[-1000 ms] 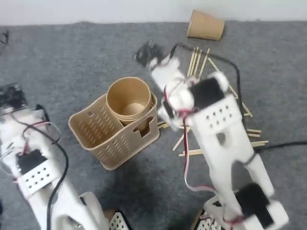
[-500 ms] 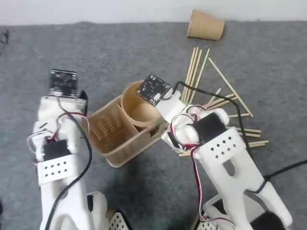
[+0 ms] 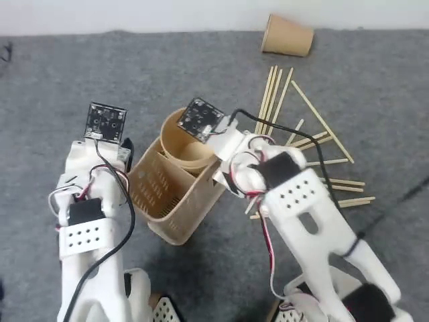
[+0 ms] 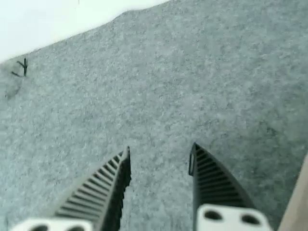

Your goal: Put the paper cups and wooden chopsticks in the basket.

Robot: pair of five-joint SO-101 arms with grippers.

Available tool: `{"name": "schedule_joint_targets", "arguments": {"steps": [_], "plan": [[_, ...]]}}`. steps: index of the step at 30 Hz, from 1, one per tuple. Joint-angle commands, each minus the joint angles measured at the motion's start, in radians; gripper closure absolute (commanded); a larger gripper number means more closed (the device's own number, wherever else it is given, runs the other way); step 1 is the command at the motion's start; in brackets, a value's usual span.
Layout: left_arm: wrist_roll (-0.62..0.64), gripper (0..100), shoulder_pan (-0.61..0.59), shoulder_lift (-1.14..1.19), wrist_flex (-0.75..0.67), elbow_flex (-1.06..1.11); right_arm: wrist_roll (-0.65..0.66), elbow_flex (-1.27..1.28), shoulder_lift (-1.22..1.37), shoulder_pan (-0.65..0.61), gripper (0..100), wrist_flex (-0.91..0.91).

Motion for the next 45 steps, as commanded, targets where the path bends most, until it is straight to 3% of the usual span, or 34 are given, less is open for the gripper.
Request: {"name": "schedule_joint_targets", "arguments": {"steps": [1,16,26,32,36,38,42,45], "plan": [[-0.009,81,-0.018,-0.011,0.0,0.012,0.02,-0.092,0.12,0.004,99.1,-0.044],[-0.032,81,-0.012,-0.014,-0.003,0.071,0.015,-0.575,0.562,-0.004,99.1,-0.036],[0.087,81,-0.061,-0.014,-0.068,0.068,0.021,-0.655,0.486,0.035,99.1,0.137],[0.089,81,-0.089,-0.015,-0.061,0.067,0.066,-0.655,0.254,0.173,98.3,0.228],[0.1,81,-0.203,-0.015,-0.055,0.064,0.14,-0.652,0.131,0.377,91.6,0.329],[0.164,81,-0.284,-0.015,-0.044,0.038,0.189,-0.652,0.11,0.495,91.9,0.343],[0.267,81,-0.393,-0.015,0.054,-0.093,0.249,-0.618,0.116,0.645,93.4,0.378],[0.315,81,-0.4,-0.015,0.186,-0.229,0.402,-0.488,0.125,0.676,93.2,0.386]]}}
